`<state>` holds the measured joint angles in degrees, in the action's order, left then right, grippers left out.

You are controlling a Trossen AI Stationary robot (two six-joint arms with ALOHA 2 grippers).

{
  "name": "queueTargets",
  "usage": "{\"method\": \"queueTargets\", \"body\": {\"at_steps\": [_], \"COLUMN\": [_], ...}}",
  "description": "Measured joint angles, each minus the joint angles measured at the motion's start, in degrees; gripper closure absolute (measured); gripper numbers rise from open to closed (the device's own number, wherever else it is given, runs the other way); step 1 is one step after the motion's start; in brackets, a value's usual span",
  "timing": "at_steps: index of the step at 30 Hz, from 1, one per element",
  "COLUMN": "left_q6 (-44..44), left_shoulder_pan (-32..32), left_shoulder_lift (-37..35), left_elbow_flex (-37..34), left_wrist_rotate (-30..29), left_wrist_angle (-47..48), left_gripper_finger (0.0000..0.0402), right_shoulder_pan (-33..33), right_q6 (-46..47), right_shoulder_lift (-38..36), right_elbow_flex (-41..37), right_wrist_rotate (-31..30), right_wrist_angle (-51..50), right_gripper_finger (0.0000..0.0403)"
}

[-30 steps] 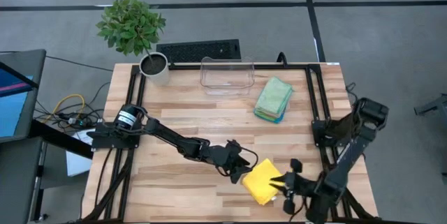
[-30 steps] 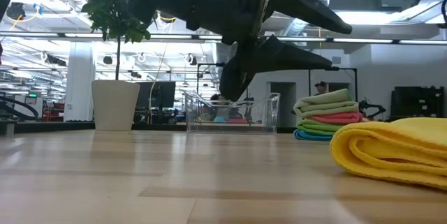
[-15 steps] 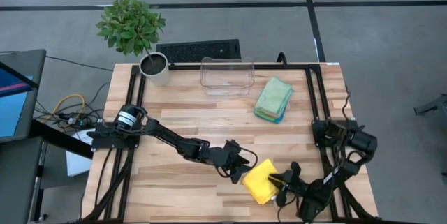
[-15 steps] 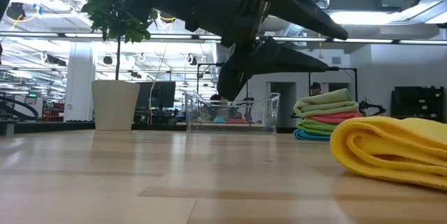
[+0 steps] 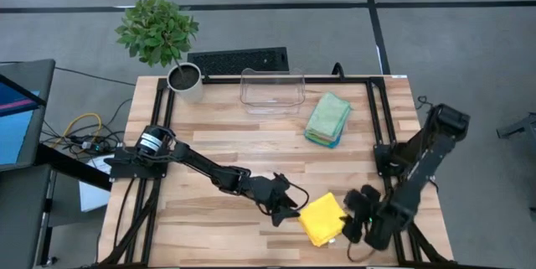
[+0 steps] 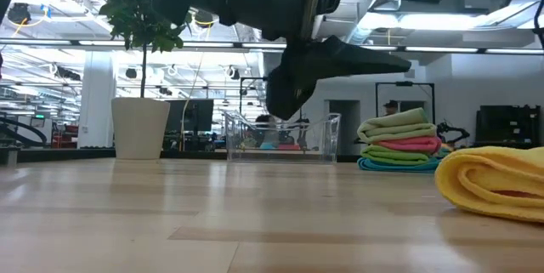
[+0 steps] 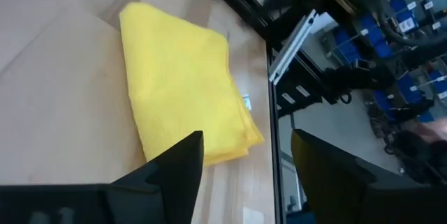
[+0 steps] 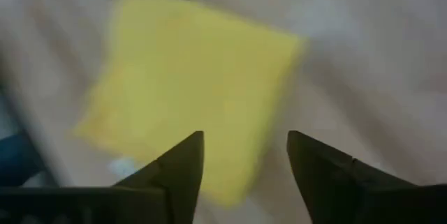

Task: Fold microfiber towels
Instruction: Stack the yellow microfiber towel on top of the light green microfiber towel

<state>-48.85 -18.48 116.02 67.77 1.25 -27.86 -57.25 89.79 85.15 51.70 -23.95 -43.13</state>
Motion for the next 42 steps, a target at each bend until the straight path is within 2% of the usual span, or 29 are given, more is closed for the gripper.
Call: {"method": "queueTargets", "body": {"at_steps": [4,10,14,17,20,25,27,29,32,34,35,39,42], "left_q6": [-0.47,-0.40,-0.01,0.16,0.83,1.01,1.06,1.06,0.51,0.34,0.40,1.20,1.99], "left_shoulder_pan": [-0.02,-0.63,-1.09,-1.24,-1.23,-1.20,-1.22,-1.22,-1.26,-1.24,-1.10,-0.87,-0.94], "left_shoulder_lift": [-0.21,-0.21,-0.21,-0.21,-0.21,-0.21,-0.21,-0.21,-0.23,-0.81,-1.39,-4.03,-5.86], "left_elbow_flex": [0.00,0.00,0.00,0.00,0.00,0.00,0.00,0.00,0.00,-0.02,-0.02,0.04,0.04], "left_wrist_rotate": [1.17,1.07,1.13,1.34,1.31,1.22,1.21,1.32,2.37,5.26,6.80,9.63,9.72], "left_wrist_angle": [0.25,0.66,1.03,1.41,1.77,1.58,1.83,2.38,2.42,2.53,2.39,2.85,4.26], "left_gripper_finger": [0.0178,0.0171,0.0171,0.0171,0.0171,0.0171,0.0171,0.0171,0.0171,0.0171,0.0171,0.0171,0.0171], "right_shoulder_pan": [5.46,9.62,10.02,10.02,10.06,10.53,10.48,10.54,11.89,13.65,14.75,20.16,24.24], "right_q6": [-0.26,-5.44,-4.47,-4.34,-4.25,-1.01,-0.47,-1.21,-4.58,-8.53,-10.69,-18.79,-25.02], "right_shoulder_lift": [-1.35,0.77,3.64,5.36,6.86,9.01,9.39,8.95,7.33,6.15,5.59,2.86,1.01], "right_elbow_flex": [-0.07,-0.07,-1.17,-3.38,-5.64,-7.74,-7.67,-7.84,-8.21,-8.02,-8.00,-6.39,-4.00], "right_wrist_rotate": [5.17,6.71,11.32,14.03,14.07,16.25,16.25,16.29,17.05,18.64,19.08,18.75,18.12], "right_wrist_angle": [-6.96,-3.38,-3.17,3.56,11.13,13.80,13.40,13.03,12.56,13.67,13.99,11.37,4.28], "right_gripper_finger": [0.0156,0.0147,0.0147,0.0147,0.0147,0.0151,0.0168,0.0203,0.0289,0.0357,0.0376,0.0374,0.0381]}}
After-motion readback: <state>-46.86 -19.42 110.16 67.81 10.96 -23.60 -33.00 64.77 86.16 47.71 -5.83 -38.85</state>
